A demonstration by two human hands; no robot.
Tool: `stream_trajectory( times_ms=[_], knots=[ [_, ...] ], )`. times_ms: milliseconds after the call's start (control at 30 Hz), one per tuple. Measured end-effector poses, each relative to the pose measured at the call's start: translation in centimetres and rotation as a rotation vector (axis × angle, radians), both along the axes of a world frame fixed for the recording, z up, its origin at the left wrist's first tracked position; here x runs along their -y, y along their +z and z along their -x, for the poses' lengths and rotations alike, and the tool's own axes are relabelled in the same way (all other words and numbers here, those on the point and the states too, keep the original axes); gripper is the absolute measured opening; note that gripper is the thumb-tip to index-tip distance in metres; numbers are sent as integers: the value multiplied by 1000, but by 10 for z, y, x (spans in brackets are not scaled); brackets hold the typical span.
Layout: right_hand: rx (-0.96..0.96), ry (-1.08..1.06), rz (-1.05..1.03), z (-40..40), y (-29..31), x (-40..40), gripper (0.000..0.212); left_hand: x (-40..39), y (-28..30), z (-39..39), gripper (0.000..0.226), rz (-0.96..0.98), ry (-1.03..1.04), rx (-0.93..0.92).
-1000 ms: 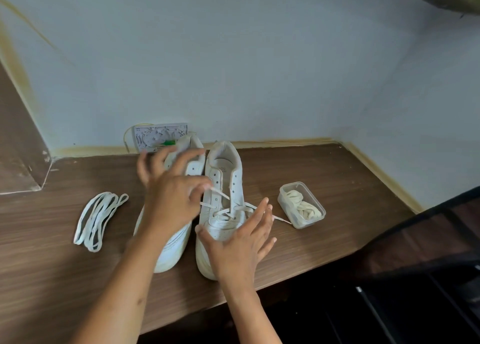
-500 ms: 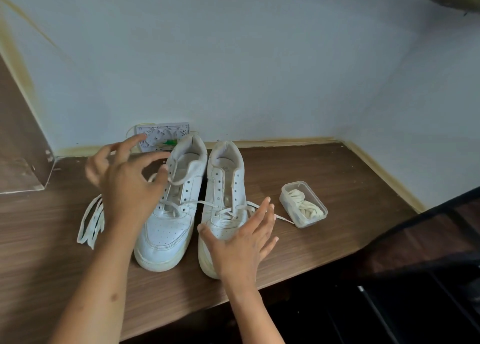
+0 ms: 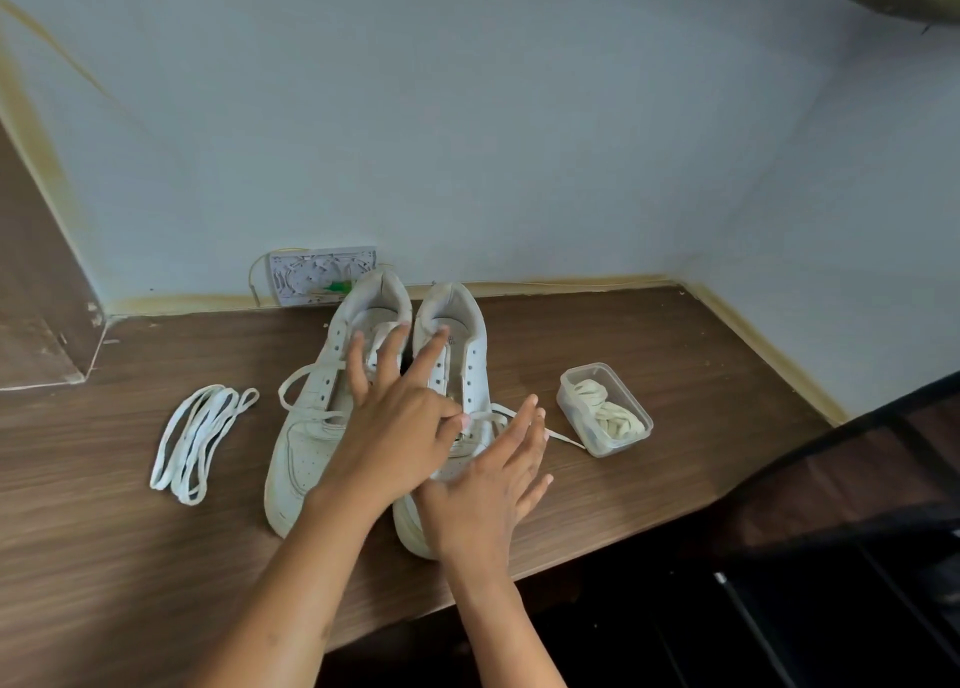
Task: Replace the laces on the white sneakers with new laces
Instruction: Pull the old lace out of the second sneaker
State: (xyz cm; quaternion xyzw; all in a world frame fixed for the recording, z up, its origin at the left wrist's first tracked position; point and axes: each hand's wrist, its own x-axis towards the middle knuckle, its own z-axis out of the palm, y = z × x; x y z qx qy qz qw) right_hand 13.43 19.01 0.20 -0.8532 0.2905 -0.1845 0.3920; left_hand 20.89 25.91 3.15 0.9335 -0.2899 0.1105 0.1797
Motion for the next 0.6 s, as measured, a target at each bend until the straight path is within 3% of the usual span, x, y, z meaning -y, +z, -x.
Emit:
stream_trajectory(
  times_ms=[167,333,500,600],
  knots=[
    [-8,7,18,1,-3,1,134,-8,-3,-10,9,174,-54,1],
    [-23,-2,9,1,-3,1,137,-41,6,-24,22,377,-147,-94],
    [-31,5,16,-1,-3,1,136,-65,3,-30,31,331,-131,-225],
    [-30,0,15,-2,-2,1,137,-57,6,-29,27,368,-84,-123]
  ],
)
